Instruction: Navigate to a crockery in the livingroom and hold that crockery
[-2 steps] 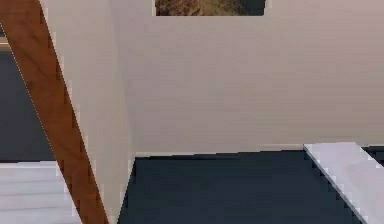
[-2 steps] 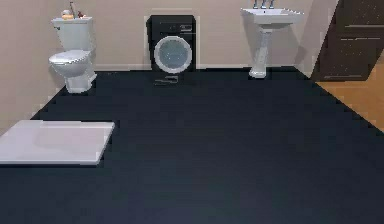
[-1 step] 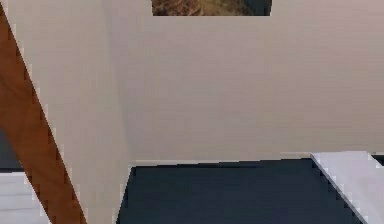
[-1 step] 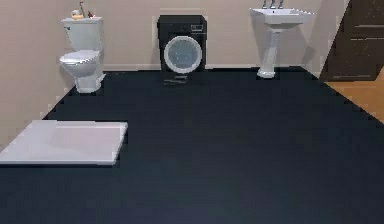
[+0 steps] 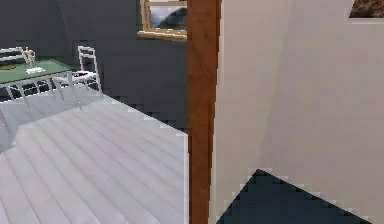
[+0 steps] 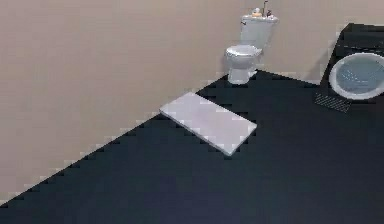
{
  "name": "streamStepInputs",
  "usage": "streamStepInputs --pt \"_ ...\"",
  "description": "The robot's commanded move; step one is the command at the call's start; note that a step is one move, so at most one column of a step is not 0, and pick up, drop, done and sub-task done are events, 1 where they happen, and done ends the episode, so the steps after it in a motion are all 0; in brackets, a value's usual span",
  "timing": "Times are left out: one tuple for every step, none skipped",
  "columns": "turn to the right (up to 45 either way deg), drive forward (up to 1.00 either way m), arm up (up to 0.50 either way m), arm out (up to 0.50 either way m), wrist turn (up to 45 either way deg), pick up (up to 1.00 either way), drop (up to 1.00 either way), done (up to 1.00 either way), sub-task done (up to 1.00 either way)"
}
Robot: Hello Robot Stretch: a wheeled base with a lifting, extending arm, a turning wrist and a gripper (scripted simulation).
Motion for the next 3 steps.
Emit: streamStepInputs --pt "0.0 0.35 0.00 0.00 0.0 0.00 0.00 0.00 0.00" --pt "-45.0 0.00 0.00 0.00 0.0 0.00 0.00 0.00 0.00" --pt "-3.0 0.00 0.00 0.00 0.0 0.00 0.00 0.00 0.00"
